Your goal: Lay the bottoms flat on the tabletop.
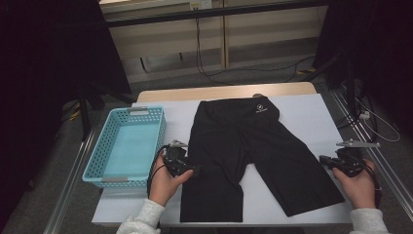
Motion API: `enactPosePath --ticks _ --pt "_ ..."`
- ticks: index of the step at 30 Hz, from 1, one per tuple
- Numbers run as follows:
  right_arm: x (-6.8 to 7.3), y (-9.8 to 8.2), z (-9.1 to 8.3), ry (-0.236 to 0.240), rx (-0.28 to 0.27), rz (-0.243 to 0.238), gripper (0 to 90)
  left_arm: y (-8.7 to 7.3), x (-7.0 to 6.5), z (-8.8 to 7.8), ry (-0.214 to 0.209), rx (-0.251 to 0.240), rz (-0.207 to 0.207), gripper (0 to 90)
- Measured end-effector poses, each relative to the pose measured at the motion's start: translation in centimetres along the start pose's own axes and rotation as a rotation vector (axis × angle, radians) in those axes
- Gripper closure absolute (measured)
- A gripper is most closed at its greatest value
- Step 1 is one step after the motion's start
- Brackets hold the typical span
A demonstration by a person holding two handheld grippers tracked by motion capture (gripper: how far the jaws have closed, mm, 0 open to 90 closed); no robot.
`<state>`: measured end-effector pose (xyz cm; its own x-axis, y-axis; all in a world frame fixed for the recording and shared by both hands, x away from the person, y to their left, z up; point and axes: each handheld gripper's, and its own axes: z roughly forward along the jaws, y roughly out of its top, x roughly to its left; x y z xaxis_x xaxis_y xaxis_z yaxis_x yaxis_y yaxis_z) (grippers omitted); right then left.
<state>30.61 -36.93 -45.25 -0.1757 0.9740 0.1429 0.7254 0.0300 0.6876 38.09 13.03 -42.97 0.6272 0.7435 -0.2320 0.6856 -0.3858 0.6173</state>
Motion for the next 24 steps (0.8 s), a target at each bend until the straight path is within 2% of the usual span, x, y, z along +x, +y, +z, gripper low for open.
enactPosePath --ticks 2,4,6,8,9,10,11,16,17,20,22,23,24 --pt "0.2 -0.1 -0.1 0.009 -0.014 0.002 79.4 0.0 0.0 -0.1 0.003 -0.006 -0.004 21.3" --pt "0.6 0.0 -0.1 -0.006 -0.006 -0.04 76.8 0.0 0.0 -0.1 0.005 -0.011 -0.006 21.3" --pt "1.0 -0.1 0.1 0.013 0.005 -0.055 74.6 0.0 0.0 -0.1 0.002 -0.012 -0.005 21.3" --pt "1.2 -0.1 0.2 0.006 0.005 -0.067 76.4 0.0 -0.1 -0.1 0.001 -0.01 -0.004 21.3" --pt "1.2 0.0 0.2 -0.004 0.008 -0.076 80.9 0.0 -0.1 -0.1 0.001 -0.005 -0.001 21.3" --pt "1.2 0.0 0.2 -0.006 0.014 -0.065 88.4 0.0 -0.1 -0.1 -0.001 -0.004 -0.001 21.3" --pt "1.1 0.0 0.2 0.025 0.02 -0.043 89.8 0.0 -0.1 0.0 -0.003 -0.005 -0.001 21.3" --pt "0.8 -0.3 -0.6 0.058 0.044 -0.003 90.0 0.1 -0.2 -0.1 -0.002 -0.006 0.0 21.3" --pt "0.8 -0.4 -0.8 0.05 0.041 0.005 90.0 0.1 -0.2 -0.1 -0.003 -0.008 -0.002 21.3" --pt "0.9 -0.5 -1.0 0.001 0.027 -0.049 90.0 0.1 -0.2 -0.2 -0.004 -0.003 0.002 21.3" --pt "1.3 -0.3 -1.1 -0.003 0.026 -0.069 89.9 0.2 -0.3 -0.1 -0.004 -0.008 0.004 21.3" --pt "1.7 -0.1 -1.1 -0.017 0.018 -0.083 88.0 0.2 -0.3 -0.1 -0.004 -0.008 0.004 21.3" --pt "2.0 0.0 -1.2 -0.045 0.005 -0.099 82.0 0.1 -0.3 -0.1 -0.005 -0.007 0.004 21.3"
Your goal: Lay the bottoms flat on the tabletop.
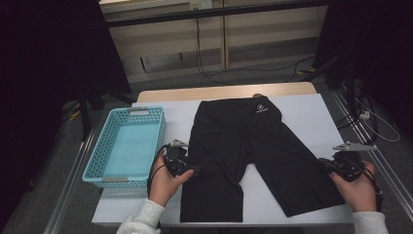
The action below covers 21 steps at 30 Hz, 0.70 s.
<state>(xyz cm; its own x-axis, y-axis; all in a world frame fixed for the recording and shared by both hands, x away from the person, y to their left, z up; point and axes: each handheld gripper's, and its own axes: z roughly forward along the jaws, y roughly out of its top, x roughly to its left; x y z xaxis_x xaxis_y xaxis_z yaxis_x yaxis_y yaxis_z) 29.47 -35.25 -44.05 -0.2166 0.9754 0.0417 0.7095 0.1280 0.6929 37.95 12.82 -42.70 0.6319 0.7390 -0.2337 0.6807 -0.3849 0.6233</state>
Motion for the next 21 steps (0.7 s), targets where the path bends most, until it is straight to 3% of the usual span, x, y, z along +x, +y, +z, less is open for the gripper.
enactPosePath --ticks 1,2,4,8,14,16,19,21 --pt "0.4 0.2 -0.1 -0.018 -0.013 -0.004 79.4 0.0 0.0 0.0 0.0 0.002 0.001 21.3" --pt "0.9 0.4 -0.1 0.0 -0.027 -0.019 79.6 0.0 0.0 0.0 0.002 -0.003 -0.002 21.3" --pt "2.4 0.8 0.1 0.075 -0.051 -0.05 78.1 0.0 0.1 -0.1 0.0 -0.004 -0.005 21.3" --pt "6.1 1.6 0.7 0.168 -0.062 -0.129 73.7 0.0 0.0 -0.1 0.002 -0.008 -0.002 21.1" --pt "11.0 1.0 2.3 0.307 0.005 -0.218 69.4 -0.1 -0.1 0.0 -0.005 0.007 0.002 21.1" --pt "12.1 1.0 2.1 0.315 -0.001 -0.247 68.8 -0.1 0.0 -0.1 -0.001 -0.003 -0.001 21.1" --pt "13.0 1.1 1.8 0.332 -0.026 -0.253 68.8 0.0 0.0 -0.1 -0.001 -0.005 -0.001 21.0" --pt "13.6 0.8 2.1 0.35 0.004 -0.278 68.0 -0.1 -0.1 0.0 -0.003 0.002 -0.001 21.0"
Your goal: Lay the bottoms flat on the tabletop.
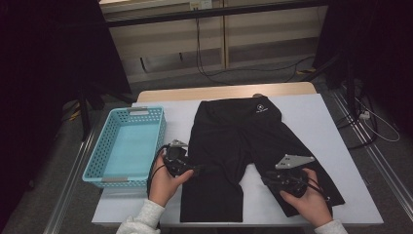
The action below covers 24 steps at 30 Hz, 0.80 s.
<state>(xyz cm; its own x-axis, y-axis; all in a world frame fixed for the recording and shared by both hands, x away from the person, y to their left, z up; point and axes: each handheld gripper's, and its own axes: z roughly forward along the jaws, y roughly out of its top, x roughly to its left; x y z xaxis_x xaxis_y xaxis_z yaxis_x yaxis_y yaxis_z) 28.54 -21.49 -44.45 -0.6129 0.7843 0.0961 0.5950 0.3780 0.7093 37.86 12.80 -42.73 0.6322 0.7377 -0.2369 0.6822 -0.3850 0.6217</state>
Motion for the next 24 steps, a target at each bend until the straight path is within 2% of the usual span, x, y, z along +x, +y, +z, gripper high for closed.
enactPosePath --ticks 1,2,3,6,7,10,12,14,16,19,22,24 --pt "0.1 -0.2 0.4 0.0 0.027 -0.022 67.8 0.0 -0.1 0.0 -0.002 0.001 0.001 20.9" --pt "0.2 -0.3 0.7 -0.015 0.033 -0.059 69.8 0.0 -0.1 0.0 -0.004 0.002 0.0 20.9" --pt "0.2 -0.3 0.7 -0.019 0.038 -0.074 71.2 0.0 -0.1 0.0 -0.004 -0.002 -0.001 20.7" --pt "-0.1 -0.2 0.5 -0.021 0.056 -0.067 85.3 0.1 -0.1 0.0 -0.004 -0.004 -0.002 20.5" --pt "-0.1 -0.2 0.4 -0.003 0.059 -0.055 87.6 0.1 0.0 0.0 -0.004 -0.003 -0.001 20.5" --pt "-0.1 -0.2 0.3 0.006 0.068 -0.039 89.0 0.0 -0.1 0.1 -0.004 0.002 0.0 20.5" --pt "0.3 -0.1 0.2 0.03 0.065 -0.004 89.2 0.1 -0.2 0.1 -0.008 0.005 0.003 20.5" --pt "1.0 0.1 0.3 0.065 0.059 -0.002 89.2 0.1 -0.2 0.1 -0.01 0.005 0.006 20.5" --pt "2.0 0.2 0.7 0.093 0.052 -0.023 89.2 0.1 -0.2 0.1 -0.011 0.005 0.003 20.5" --pt "3.0 0.4 1.3 0.104 0.057 -0.038 87.0 0.1 -0.1 0.1 -0.007 0.007 0.003 20.4" --pt "2.8 0.5 1.3 0.103 0.036 -0.067 72.3 0.0 -0.1 0.2 -0.009 0.011 0.002 20.4" --pt "1.7 0.7 0.6 0.078 -0.008 -0.047 68.1 0.0 -0.1 0.1 -0.01 0.011 0.004 20.4"
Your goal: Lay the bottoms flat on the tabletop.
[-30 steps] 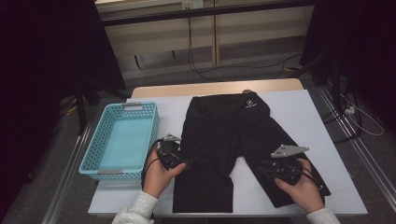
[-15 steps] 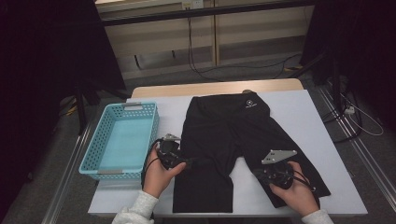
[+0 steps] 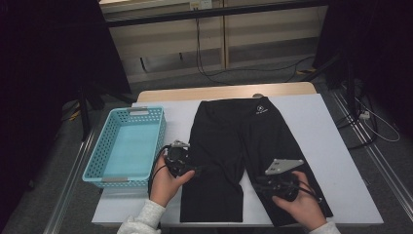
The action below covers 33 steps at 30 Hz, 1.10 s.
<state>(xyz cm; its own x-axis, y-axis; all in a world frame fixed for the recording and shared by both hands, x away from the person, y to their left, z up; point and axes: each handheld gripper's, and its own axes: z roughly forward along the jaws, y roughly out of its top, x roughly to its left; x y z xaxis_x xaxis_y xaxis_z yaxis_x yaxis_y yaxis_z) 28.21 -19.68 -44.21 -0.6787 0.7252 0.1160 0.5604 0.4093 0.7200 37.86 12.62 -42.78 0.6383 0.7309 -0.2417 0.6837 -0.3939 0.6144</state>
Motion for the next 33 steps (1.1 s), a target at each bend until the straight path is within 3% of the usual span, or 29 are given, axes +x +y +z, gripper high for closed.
enactPosePath --ticks 3,8,14,19,22,24,29,33 --pt "-2.8 -0.3 -1.5 -0.082 -0.058 0.081 62.9 0.0 0.1 0.0 0.003 0.002 0.0 20.3" --pt "-7.7 -2.2 -3.5 -0.259 -0.052 0.182 62.0 0.1 0.0 0.0 0.003 -0.003 0.0 20.2" --pt "-10.8 -3.4 -4.9 -0.378 -0.034 0.251 63.2 0.0 0.2 0.2 0.013 -0.001 0.003 19.3" --pt "-12.0 -4.1 -4.5 -0.38 -0.017 0.317 67.0 -0.1 0.4 0.0 0.02 -0.007 0.003 18.6" --pt "-12.1 -4.1 -4.5 -0.387 -0.018 0.317 80.3 -0.1 0.6 -0.1 0.032 -0.013 -0.002 18.0" --pt "-12.3 -4.1 -4.5 -0.343 -0.026 0.336 89.4 -0.2 0.7 -0.1 0.036 -0.014 -0.004 17.4" --pt "-12.5 -4.0 -4.7 -0.342 -0.016 0.311 90.0 -0.2 0.8 -0.2 0.045 -0.022 -0.012 16.6" --pt "-12.9 -4.3 -5.5 -0.353 -0.035 0.337 90.0 -0.3 1.2 -0.2 0.054 -0.02 -0.02 15.6"
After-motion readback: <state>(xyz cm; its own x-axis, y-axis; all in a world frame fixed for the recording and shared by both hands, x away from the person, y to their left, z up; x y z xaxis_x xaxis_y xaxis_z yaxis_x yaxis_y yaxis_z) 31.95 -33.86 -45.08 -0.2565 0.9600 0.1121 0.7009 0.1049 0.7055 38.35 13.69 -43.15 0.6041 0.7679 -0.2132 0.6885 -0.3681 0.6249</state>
